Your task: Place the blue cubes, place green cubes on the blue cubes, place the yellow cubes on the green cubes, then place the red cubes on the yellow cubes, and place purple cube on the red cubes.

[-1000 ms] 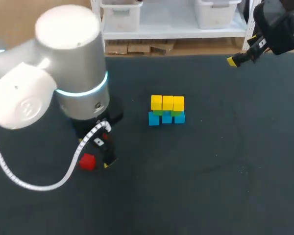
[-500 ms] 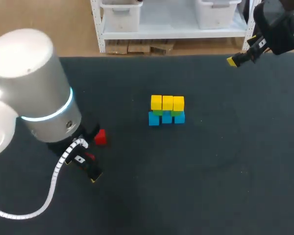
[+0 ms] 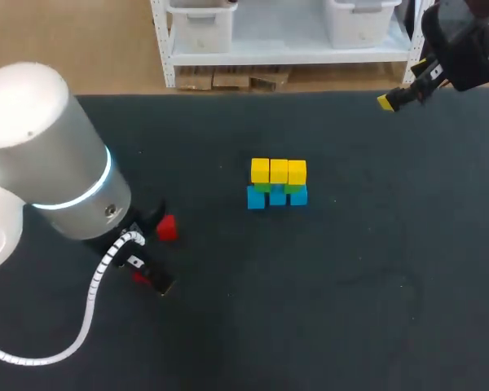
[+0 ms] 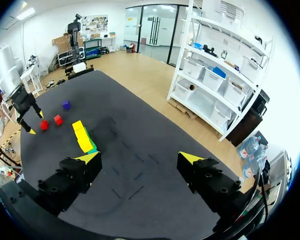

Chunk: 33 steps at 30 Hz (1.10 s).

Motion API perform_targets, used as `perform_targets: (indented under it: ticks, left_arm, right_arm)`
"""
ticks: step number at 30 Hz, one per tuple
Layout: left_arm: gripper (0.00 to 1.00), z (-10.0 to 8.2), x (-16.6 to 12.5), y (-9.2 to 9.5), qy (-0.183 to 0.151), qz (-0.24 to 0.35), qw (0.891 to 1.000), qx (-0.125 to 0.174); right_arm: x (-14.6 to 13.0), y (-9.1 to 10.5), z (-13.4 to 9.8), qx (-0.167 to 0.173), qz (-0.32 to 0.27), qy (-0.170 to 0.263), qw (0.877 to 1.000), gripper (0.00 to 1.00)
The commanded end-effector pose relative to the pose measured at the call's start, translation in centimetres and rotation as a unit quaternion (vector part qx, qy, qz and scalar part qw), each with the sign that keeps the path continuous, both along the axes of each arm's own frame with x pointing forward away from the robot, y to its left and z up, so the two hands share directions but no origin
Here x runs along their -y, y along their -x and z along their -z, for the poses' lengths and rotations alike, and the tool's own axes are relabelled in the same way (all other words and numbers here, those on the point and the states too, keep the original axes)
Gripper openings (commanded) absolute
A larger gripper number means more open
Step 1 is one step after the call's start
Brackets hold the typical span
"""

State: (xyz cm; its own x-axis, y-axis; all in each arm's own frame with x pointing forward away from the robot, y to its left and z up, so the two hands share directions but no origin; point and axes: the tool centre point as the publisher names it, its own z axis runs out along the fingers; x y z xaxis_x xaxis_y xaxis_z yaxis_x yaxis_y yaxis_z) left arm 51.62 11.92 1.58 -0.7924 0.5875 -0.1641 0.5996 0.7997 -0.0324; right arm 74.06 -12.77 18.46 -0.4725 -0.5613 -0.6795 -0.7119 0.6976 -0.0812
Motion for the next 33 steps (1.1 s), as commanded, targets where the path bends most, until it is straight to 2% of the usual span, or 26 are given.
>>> perform_targets:
  ticks: [1,4,7,9,11,19,20,22,23,24,26,27,28,33]
  left_arm:
    - [0.81,0.42,0.73,-0.69,-0.005,0.003,1.0,-0.012]
    - [0.62,0.39,0.85,-0.67,-0.011,0.001,1.0,-0.014]
    - [0.58,0.43,0.83,-0.62,-0.015,-0.002,1.0,-0.02]
    - [0.5,0.52,0.75,-0.57,-0.017,-0.005,1.0,-0.025]
    - [0.46,0.53,0.67,-0.51,-0.025,-0.007,0.999,-0.032]
    - [0.13,0.82,0.57,-0.2,-0.043,-0.006,0.998,-0.048]
    - [0.03,0.82,0.56,-0.19,-0.044,-0.005,0.998,-0.048]
    - [0.0,0.82,0.54,-0.19,-0.05,0.004,0.998,-0.049]
    - [0.21,0.8,0.68,-0.2,-0.047,0.007,0.998,-0.048]
    - [0.46,0.76,0.76,-0.21,-0.047,0.006,0.998,-0.048]
    - [0.74,0.64,0.88,-0.23,-0.047,0.006,0.998,-0.047]
    - [0.96,0.54,0.98,-0.21,-0.048,0.009,0.998,-0.044]
    - [1.0,0.48,1.05,-0.19,-0.049,0.009,0.998,-0.044]
    - [1.0,0.25,1.29,-0.03,-0.054,0.019,0.997,-0.042]
  right_arm:
    - [-0.01,0.07,-0.01,0.001,0.001,0.0,1.0,1.0]
    - [-0.01,0.07,-0.01,0.001,0.001,0.0,1.0,1.0]
    - [-0.01,0.07,-0.01,0.001,0.001,0.0,1.0,1.0]
    - [-0.01,0.07,-0.01,0.001,0.001,0.0,1.0,1.0]
    - [-0.01,0.07,-0.01,0.001,0.001,0.0,1.0,1.0]
    - [-0.01,0.07,-0.01,0.001,0.001,0.0,1.0,1.0]
    - [-0.01,0.07,-0.01,0.001,0.001,0.0,1.0,1.0]
    - [-0.01,0.07,-0.01,0.001,0.001,0.0,1.0,1.0]
    - [-0.01,0.07,-0.01,0.001,0.001,0.0,1.0,1.0]
    - [-0.01,0.07,-0.01,0.001,0.001,0.0,1.0,1.0]
    - [-0.01,0.07,-0.01,0.001,0.001,0.0,1.0,1.0]
    - [-0.01,0.07,-0.01,0.001,0.001,0.0,1.0,1.0]
    - [-0.01,0.07,-0.01,0.001,0.001,0.0,1.0,1.0]
    - [-0.01,0.07,-0.01,0.001,0.001,0.0,1.0,1.0]
